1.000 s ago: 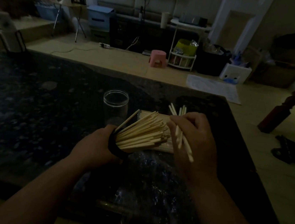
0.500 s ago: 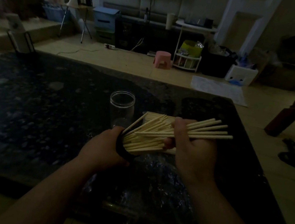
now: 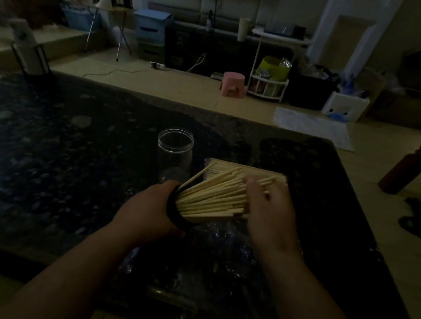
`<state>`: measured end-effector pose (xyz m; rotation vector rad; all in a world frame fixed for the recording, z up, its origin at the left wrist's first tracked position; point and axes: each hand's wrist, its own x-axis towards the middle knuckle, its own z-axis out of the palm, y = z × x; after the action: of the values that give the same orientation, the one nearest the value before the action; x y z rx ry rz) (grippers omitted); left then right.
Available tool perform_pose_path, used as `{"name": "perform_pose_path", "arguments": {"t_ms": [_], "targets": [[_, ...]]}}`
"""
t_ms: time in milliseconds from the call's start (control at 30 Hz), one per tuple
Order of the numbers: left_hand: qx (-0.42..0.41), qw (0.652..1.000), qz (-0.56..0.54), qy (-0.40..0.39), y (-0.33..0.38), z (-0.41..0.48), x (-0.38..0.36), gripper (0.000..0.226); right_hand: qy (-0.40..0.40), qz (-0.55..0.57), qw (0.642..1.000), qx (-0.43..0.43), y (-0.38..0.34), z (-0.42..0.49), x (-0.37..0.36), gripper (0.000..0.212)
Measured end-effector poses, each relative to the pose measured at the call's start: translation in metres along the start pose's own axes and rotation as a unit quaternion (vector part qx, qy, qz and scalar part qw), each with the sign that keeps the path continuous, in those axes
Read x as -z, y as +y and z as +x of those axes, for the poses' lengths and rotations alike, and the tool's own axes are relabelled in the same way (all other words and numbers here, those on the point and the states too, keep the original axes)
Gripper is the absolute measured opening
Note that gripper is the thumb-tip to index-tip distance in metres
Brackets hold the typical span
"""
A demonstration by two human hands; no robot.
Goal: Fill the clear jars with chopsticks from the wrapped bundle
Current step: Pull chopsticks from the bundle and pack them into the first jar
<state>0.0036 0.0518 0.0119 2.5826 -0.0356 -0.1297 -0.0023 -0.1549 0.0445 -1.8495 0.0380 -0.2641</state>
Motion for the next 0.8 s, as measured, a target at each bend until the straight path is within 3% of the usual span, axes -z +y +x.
{"name": "perform_pose_path", "arguments": {"t_ms": [67,167,267,400,500,700,800], "targets": [[-0.001,1.0,-0.002,-0.002,0.0,0.0,0.0,0.083,-0.006,-0.031,0.999,0.012,0.0,-0.001,0.0,0.004],[-0.003,1.0,0.003,-0.001,0.0,0.0,0.0,0.085,0.019,0.008,1.0,0.007,-0.003,-0.003,0.003,0.037],[0.0,1.0,0.009,0.0,0.001,-0.001,0.0,0.083,0.022,0.027,0.999,0.006,-0.011,-0.008,0.004,0.039],[-0.002,1.0,0.014,0.006,0.002,-0.001,0.0,0.082,-0.093,-0.135,0.985,0.059,-0.006,-0.014,-0.005,0.053],[0.0,1.0,0.019,0.008,0.001,-0.001,-0.001,0.086,-0.11,-0.199,0.97,0.085,0.0,-0.015,-0.01,0.066],[0.003,1.0,0.0,0.007,0.003,-0.003,0.001,0.085,-0.041,-0.06,0.995,0.068,-0.006,-0.01,0.0,0.042],[0.01,1.0,-0.015,0.012,0.003,-0.004,0.002,0.085,0.012,-0.046,0.997,0.062,-0.006,-0.004,0.01,0.013]]}}
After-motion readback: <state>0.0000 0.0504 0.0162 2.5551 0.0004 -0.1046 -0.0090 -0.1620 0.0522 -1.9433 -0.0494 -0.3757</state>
